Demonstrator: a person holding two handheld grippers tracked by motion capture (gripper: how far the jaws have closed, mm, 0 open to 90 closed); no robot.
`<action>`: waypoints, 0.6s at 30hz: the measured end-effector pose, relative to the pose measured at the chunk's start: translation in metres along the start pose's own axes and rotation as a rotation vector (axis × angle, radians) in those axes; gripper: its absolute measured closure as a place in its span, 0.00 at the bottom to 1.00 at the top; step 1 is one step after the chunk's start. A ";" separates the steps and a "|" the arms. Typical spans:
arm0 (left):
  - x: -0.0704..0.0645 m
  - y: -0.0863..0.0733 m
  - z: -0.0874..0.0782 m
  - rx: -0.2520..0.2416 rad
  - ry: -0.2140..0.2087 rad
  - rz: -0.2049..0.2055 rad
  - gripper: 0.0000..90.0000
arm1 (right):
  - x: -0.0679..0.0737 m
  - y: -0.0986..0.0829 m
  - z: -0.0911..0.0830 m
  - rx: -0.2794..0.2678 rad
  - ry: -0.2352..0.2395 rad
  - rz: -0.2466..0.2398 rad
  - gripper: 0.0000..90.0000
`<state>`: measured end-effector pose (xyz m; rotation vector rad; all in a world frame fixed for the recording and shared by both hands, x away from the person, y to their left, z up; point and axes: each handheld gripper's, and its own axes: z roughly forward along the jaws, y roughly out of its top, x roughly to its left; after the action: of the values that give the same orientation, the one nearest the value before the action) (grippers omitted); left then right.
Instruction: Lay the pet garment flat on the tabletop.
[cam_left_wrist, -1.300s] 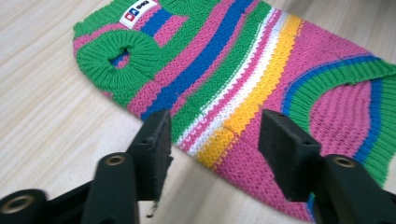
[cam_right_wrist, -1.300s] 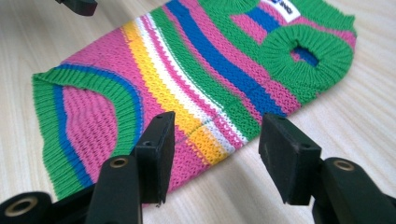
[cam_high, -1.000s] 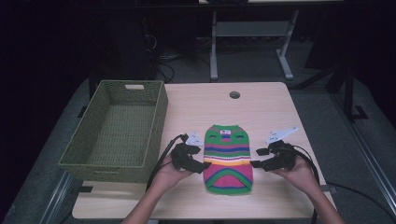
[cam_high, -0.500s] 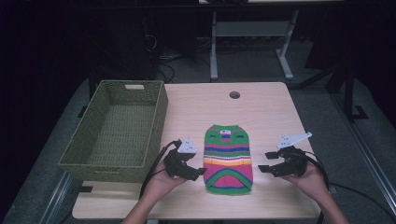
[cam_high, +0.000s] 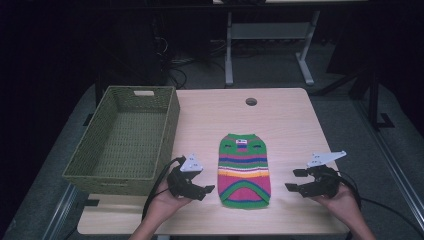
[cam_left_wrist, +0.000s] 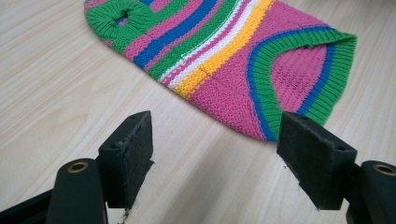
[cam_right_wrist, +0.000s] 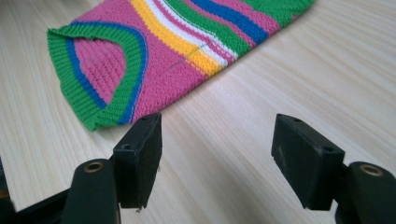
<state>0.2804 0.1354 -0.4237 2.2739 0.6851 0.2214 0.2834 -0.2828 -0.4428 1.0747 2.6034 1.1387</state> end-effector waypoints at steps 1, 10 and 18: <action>0.000 -0.001 -0.001 -0.003 0.000 -0.001 0.30 | 0.000 -0.002 -0.001 -0.001 -0.001 0.007 0.37; -0.006 -0.012 -0.004 -0.012 0.006 -0.005 0.30 | 0.005 -0.016 -0.009 -0.021 -0.008 0.017 0.36; -0.012 -0.025 -0.004 -0.048 0.000 -0.026 0.29 | 0.011 -0.029 -0.013 -0.027 -0.014 0.010 0.33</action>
<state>0.2585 0.1458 -0.4379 2.2184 0.7019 0.2228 0.2541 -0.2973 -0.4515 1.0871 2.5674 1.1614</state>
